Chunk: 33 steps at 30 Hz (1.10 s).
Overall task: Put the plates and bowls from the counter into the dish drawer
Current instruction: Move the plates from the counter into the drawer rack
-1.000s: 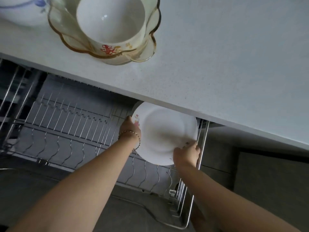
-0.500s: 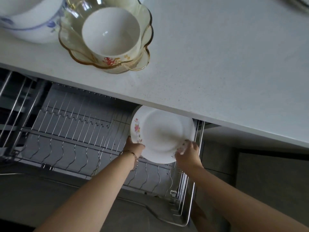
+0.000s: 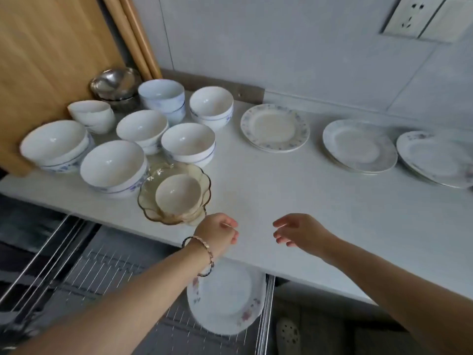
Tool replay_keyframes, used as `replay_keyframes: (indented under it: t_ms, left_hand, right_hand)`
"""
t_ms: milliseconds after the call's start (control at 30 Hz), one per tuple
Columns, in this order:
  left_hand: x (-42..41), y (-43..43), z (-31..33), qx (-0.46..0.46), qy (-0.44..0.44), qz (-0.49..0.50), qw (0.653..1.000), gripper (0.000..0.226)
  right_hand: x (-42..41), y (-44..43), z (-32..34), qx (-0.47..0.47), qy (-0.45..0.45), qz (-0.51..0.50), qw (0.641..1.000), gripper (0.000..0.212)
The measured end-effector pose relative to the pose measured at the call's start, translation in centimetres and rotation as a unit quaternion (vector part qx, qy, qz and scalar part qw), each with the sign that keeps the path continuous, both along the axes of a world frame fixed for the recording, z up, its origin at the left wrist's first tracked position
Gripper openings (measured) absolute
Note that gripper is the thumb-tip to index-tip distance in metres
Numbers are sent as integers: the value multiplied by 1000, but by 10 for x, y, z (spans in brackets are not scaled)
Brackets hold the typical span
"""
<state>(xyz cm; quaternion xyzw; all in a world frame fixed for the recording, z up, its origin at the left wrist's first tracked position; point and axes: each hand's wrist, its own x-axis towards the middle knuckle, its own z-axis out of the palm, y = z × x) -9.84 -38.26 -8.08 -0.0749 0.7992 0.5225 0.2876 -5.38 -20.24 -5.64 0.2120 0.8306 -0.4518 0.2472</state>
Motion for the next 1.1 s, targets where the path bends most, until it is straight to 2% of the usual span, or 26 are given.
replay_keyframes:
  t_ms: [100, 233, 333, 433, 500, 567, 633, 733, 800, 867, 1000, 1100]
  left_hand:
    - [-44, 43, 15, 47, -30, 42, 998, 29]
    - [-104, 97, 7, 96, -67, 127, 985, 20]
    - [-149, 134, -12, 119, -87, 184, 972, 41]
    - [-193, 160, -33, 88, -81, 216, 969, 65]
    - [-217, 170, -42, 79, -88, 235, 965, 60]
    - [-235, 175, -48, 81, -96, 256, 958, 33]
    - [-244, 178, -52, 68, -112, 270, 954, 21]
    - [-249, 180, -60, 45, -105, 257, 960, 16]
    - [-250, 181, -62, 37, -76, 254, 963, 18]
    - [-250, 184, -63, 53, -65, 267, 960, 29]
    - [-240, 188, -59, 107, -93, 327, 934, 34]
    - [-216, 181, -59, 114, -107, 322, 934, 34]
  right_hand:
    - [-49, 47, 14, 27, 38, -27, 999, 28]
    - [-127, 108, -1, 72, 70, -56, 993, 33]
    - [-184, 148, -29, 112, 77, -80, 987, 50]
    - [-232, 173, -49, 135, 82, -87, 984, 59]
    - [-261, 182, -59, 87, 77, -145, 983, 55]
    - [-286, 189, -69, -35, 46, -228, 972, 46]
    - [-299, 195, -81, -100, 11, -234, 967, 42]
    - [-304, 197, -96, -98, 14, -270, 958, 37]
    - [-303, 195, -103, -75, 41, -287, 954, 32]
    - [-300, 191, -104, -59, 56, -281, 956, 31]
    - [-291, 189, -100, -80, 47, -312, 946, 32]
    - [-261, 185, -94, -89, 46, -318, 943, 32]
